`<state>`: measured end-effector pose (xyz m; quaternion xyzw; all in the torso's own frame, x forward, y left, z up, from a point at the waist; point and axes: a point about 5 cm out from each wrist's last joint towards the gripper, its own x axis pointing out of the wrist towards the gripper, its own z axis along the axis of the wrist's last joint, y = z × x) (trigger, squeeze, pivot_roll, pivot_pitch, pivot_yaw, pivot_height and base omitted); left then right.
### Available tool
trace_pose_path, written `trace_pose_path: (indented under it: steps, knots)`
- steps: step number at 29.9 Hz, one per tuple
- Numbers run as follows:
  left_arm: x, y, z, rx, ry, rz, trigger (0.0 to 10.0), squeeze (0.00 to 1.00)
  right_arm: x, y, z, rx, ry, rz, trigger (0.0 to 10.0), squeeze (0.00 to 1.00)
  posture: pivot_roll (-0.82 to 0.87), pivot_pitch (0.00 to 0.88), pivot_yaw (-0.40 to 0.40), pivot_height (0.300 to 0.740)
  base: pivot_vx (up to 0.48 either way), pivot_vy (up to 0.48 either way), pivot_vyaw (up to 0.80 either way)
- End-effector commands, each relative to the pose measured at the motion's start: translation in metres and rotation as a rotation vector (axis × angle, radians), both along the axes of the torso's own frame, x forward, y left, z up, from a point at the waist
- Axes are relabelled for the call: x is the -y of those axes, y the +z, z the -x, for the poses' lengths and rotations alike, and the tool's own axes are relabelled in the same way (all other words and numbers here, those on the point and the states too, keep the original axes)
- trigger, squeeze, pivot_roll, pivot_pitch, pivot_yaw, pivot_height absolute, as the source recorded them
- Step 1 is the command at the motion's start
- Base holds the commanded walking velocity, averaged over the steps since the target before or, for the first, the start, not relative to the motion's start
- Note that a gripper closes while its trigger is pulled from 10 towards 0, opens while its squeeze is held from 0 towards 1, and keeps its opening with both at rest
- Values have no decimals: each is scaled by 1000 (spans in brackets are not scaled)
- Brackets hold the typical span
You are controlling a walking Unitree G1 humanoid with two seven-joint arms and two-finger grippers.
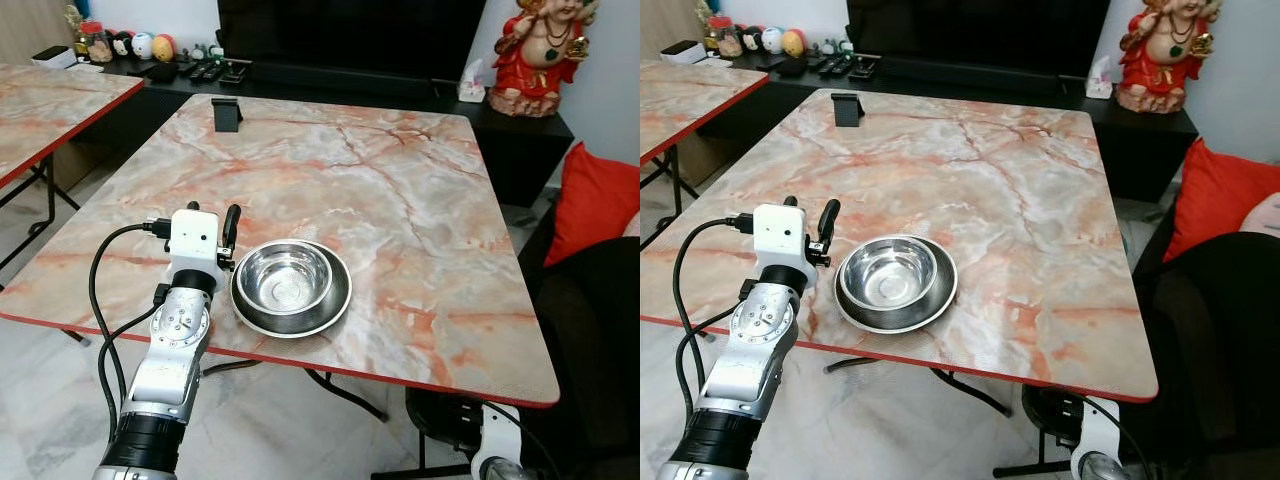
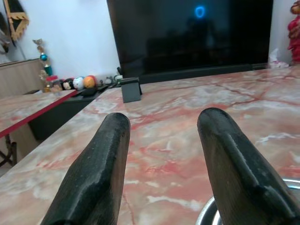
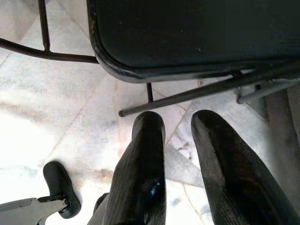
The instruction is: Setting the table
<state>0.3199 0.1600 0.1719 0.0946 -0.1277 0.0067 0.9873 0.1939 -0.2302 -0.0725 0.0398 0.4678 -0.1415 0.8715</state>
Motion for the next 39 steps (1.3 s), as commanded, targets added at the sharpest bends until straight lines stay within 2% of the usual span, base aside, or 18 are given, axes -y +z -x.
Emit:
trace_pose_path:
  steps: [1, 16, 24, 31, 39]
  knots:
    - [3, 6, -2, 23, -7, -1, 10000, 0, 2, 0, 0, -6, 0, 5, 10000, 0, -8, 0, -8, 740, 0, -289, 0]
    - [2, 7, -2, 30, 2, 10, 10000, 0, 3, -1, 3, -5, 5, 2, 10000, 0, -3, 0, -14, 740, 0, 140, 0]
    - [2, 8, -3, 33, 5, 11, 10000, 0, 3, -1, 4, -10, 8, 1, 10000, 0, 0, 0, -16, 740, 0, 333, 0]
    - [4, 9, -3, 34, 0, 16, 10000, 0, 2, -1, 4, -6, 5, -1, 10000, 0, -3, 0, -12, 740, 0, -50, 0]
    - [5, 8, -4, 31, -5, 17, 10000, 0, 2, -1, 3, -9, 7, -7, 10000, 0, 0, 0, -14, 740, 0, 292, 0]
